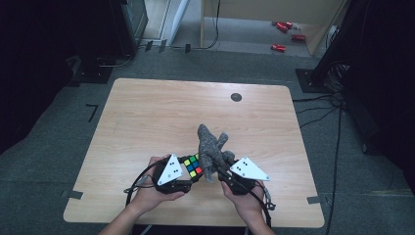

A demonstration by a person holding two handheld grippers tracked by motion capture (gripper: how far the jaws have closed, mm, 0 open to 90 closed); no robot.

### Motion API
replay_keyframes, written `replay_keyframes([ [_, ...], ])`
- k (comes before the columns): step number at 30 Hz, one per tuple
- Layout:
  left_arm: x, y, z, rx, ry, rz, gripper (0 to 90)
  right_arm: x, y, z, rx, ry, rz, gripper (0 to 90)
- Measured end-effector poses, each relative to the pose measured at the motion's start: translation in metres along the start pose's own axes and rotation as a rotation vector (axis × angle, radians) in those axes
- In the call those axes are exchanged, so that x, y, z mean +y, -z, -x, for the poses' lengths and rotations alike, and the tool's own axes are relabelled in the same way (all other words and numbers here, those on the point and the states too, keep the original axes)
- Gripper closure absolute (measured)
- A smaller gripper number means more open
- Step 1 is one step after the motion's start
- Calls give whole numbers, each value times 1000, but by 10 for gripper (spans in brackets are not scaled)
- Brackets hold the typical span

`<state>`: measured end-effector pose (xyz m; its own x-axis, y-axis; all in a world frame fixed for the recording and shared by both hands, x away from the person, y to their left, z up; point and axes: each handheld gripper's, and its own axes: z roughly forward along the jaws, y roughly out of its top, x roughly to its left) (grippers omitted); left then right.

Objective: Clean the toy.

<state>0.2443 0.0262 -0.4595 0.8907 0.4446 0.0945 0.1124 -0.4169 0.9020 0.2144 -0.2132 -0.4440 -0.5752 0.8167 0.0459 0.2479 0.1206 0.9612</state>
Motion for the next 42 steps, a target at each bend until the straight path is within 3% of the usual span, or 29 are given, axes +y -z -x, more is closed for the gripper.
replay_keyframes([
  [5,4,13,-2,-51,9,108,355,3,3,1,18,-15,19,728],
  [8,5,19,-2,-59,-4,147,355,-5,0,5,14,-35,-7,729],
  [10,3,21,-5,-75,14,164,354,-9,-1,7,22,-54,-24,728],
  [12,2,20,-7,-86,24,154,354,-7,0,8,32,-60,-18,728],
  [16,-2,15,-5,-74,5,129,354,2,8,2,59,-31,39,729],
  [19,0,19,-4,-86,-4,150,354,2,7,1,64,-36,39,728],
  [23,3,24,-5,-107,9,180,354,-9,-1,8,40,-41,-11,728],
  [26,2,20,-8,-97,31,150,354,-10,0,9,37,-37,-19,729],
  [30,-3,14,-8,-107,36,114,354,0,8,4,82,-37,32,727],
  [32,-1,15,-5,-113,18,122,354,4,9,1,70,-9,33,727],
  [35,4,21,-5,-125,14,148,354,0,5,6,75,-44,22,727],
  [37,6,26,-8,-107,19,167,354,-6,2,9,73,-62,-4,727],
  [40,6,31,-17,-114,75,200,354,-11,-1,8,84,-64,-26,728],
  [42,3,32,-19,-124,83,201,354,-9,1,5,82,-51,-19,729],
])
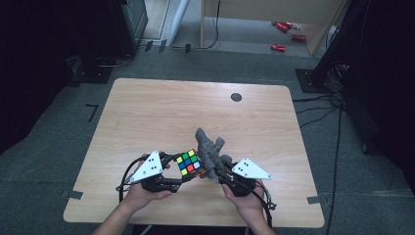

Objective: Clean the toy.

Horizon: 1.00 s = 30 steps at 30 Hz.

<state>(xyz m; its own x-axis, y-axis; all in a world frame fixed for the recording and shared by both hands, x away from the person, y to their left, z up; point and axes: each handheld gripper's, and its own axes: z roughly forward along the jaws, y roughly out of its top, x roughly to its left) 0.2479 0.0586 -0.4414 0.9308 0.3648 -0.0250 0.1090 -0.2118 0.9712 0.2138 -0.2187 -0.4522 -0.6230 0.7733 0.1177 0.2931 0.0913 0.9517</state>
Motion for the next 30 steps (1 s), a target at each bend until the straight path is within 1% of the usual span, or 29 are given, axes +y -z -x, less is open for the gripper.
replay_keyframes([
  [2,-2,-3,1,0,-16,-24,354,5,3,-3,-9,23,16,728],
  [4,-4,-8,6,-1,-40,-53,354,10,7,-4,7,24,46,728],
  [5,-5,-9,8,-9,-44,-57,354,12,8,-6,13,23,55,728],
  [6,-5,-10,10,-9,-49,-53,354,13,8,-7,5,37,58,728],
  [7,-4,-10,10,-6,-53,-49,354,13,8,-7,-4,39,55,728],
  [9,-2,-7,9,-16,-47,-30,354,10,6,-4,1,21,51,727],
  [11,0,-3,6,-25,-22,-4,354,5,2,0,2,1,31,728],
  [13,1,0,2,-28,-3,7,354,-1,-2,0,16,-21,6,730],
  [14,0,0,1,-27,4,4,354,-3,-3,-1,19,-27,2,732],
  [16,-2,-1,0,-20,0,-9,354,-2,-2,-4,3,-8,-5,733],
  [17,-3,-2,0,-15,-9,-22,354,0,-1,-5,-6,2,3,733],
  [19,-6,-6,2,-12,-23,-48,354,5,4,-7,-4,10,27,733],
  [21,-7,-9,5,-23,-30,-54,354,10,8,-9,4,23,59,733],
  [23,-5,-8,8,-27,-45,-46,354,11,8,-11,-6,30,61,733],
  [24,-3,-7,9,-30,-48,-39,354,10,7,-10,0,26,66,733],
  [25,-2,-5,9,-36,-44,-26,354,7,5,-8,6,10,64,732],
  [27,1,0,8,-31,-40,-2,354,1,0,-5,1,-8,39,733],
  [28,2,2,6,-27,-36,5,354,-2,-2,-4,2,-11,28,733],
  [30,1,4,1,-13,-12,22,353,-5,-4,-5,2,-11,18,733],
])
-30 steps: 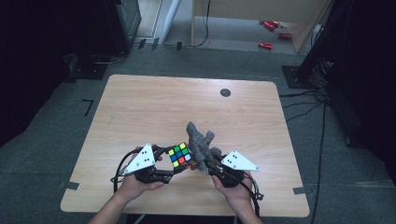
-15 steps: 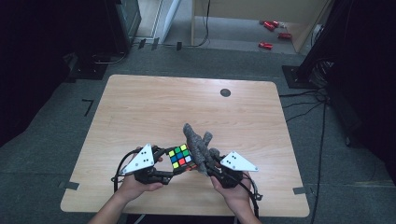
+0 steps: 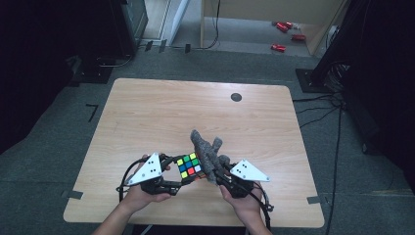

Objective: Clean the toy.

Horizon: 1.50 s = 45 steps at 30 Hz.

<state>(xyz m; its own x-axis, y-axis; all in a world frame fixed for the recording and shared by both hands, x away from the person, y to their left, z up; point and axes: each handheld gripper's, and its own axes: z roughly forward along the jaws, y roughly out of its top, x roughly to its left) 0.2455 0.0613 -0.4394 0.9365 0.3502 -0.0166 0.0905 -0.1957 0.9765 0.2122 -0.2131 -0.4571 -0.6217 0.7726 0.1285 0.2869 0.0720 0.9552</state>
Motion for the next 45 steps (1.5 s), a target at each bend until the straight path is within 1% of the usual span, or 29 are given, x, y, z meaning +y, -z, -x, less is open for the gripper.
replay_keyframes([
  [2,-4,0,-6,-2,40,6,354,2,1,-3,-6,6,0,734],
  [4,-7,-2,-7,-20,52,-4,354,6,4,-5,-12,17,11,733],
  [6,-8,-6,-3,-32,26,-29,353,10,7,-5,-11,30,31,732],
  [8,-8,-10,3,-45,2,-48,354,13,9,-5,-6,23,48,732],
  [10,-6,-11,6,-34,-7,-52,354,12,8,-4,-10,16,48,732],
  [11,-5,-10,5,-37,-1,-42,354,10,6,-3,-6,13,48,732],
  [13,-4,-5,1,-41,32,-10,354,7,4,-1,0,0,31,732],
  [15,-2,0,-4,-39,77,39,354,3,1,1,-3,-1,3,731],
  [16,-1,3,-7,-35,100,67,354,1,0,1,2,-12,-6,730],
  [18,0,7,-12,-25,155,126,354,-4,-5,2,28,-32,-27,728],
  [19,1,8,-13,-18,169,144,354,-6,-7,1,36,-39,-35,727],
  [21,0,7,-12,6,165,147,354,-10,-11,-6,67,-40,-39,726],
  [22,-1,4,-10,13,160,143,354,-10,-13,-11,81,-26,-37,726],
  [24,-5,0,-7,20,173,137,354,-10,-16,-22,107,-2,-41,727],
  [26,-5,-1,-7,17,172,130,354,-13,-20,-29,100,20,-67,727],
  [27,-5,-1,-7,16,168,128,354,-14,-21,-29,109,16,-72,727],
  [28,-5,-1,-7,15,168,126,354,-14,-21,-28,105,17,-69,726],
  [30,-6,0,-7,19,157,125,354,-10,-18,-22,77,19,-57,726],
  [32,-6,0,-6,26,144,117,354,-5,-13,-15,48,-1,-32,726],
  [33,-5,-1,-5,25,149,119,354,-4,-11,-11,32,-9,-17,726],
  [34,-5,-1,-5,23,154,122,354,-3,-10,-9,29,-21,-9,726],
  [36,-5,-4,-4,19,157,123,354,-5,-11,-11,38,-23,-12,727],
  [38,-4,-5,-3,20,153,121,354,-9,-15,-18,57,-16,-32,727],
  [41,-4,-5,-2,34,129,108,354,-13,-21,-28,88,24,-79,727],
  [43,-5,-4,-3,32,134,114,354,-11,-21,-27,88,32,-82,725],
  [45,-5,-2,-4,36,134,120,354,-7,-17,-21,85,19,-67,725],
])
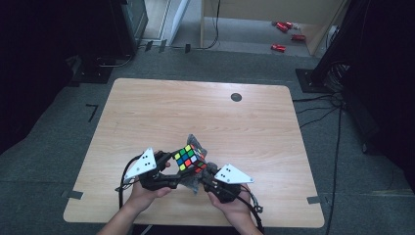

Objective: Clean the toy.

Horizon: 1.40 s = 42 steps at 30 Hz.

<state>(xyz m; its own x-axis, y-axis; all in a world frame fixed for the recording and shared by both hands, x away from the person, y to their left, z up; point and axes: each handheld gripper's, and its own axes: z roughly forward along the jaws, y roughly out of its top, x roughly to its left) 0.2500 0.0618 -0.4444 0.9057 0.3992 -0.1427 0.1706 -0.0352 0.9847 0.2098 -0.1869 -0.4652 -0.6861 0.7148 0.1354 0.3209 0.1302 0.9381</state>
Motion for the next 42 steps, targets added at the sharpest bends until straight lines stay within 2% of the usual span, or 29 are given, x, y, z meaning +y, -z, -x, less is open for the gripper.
replay_keyframes([
  [3,-1,0,-1,-8,6,-5,354,4,8,9,-32,-21,39,725],
  [5,-1,-2,0,-14,16,-4,354,4,9,11,-37,-34,47,725],
  [7,-1,-3,1,-27,32,5,354,2,6,9,-29,-39,41,727],
  [11,0,-4,3,-5,7,-6,354,-2,-4,-3,0,-1,-5,728],
  [15,-1,-3,0,7,5,-13,354,-2,-2,-2,1,11,-12,725],
  [17,0,-2,-2,30,1,-18,354,1,4,3,-27,7,14,723],
  [19,-2,0,-5,53,3,-36,354,2,10,10,-90,-15,52,721],
  [20,-3,0,-7,66,2,-48,354,3,12,15,-131,-6,62,718],
  [21,-4,0,-8,74,4,-54,354,2,12,19,-175,28,64,715],
  [22,-5,-1,-8,78,10,-57,354,1,11,24,-209,48,55,714],
  [24,-5,-1,-8,78,13,-60,354,-3,8,34,-223,5,22,711],
  [25,-5,-2,-8,76,13,-59,354,-6,5,37,-230,6,0,709],
  [27,-5,-3,-7,72,11,-61,354,-12,-1,41,-250,40,-43,702],
  [28,-5,-4,-7,73,10,-62,354,-15,-5,44,-256,43,-65,700],
  [31,-6,-4,-7,73,12,-67,354,-22,-10,56,-308,16,-112,698],
  [34,-6,-2,-9,73,19,-64,354,-26,-9,69,-324,-37,-153,674],
  [38,-6,-3,-12,83,53,-69,354,-28,-8,73,-310,-39,-164,553],
  [42,-5,-3,-15,98,93,-82,354,-22,-4,68,-320,7,-108,274],
])
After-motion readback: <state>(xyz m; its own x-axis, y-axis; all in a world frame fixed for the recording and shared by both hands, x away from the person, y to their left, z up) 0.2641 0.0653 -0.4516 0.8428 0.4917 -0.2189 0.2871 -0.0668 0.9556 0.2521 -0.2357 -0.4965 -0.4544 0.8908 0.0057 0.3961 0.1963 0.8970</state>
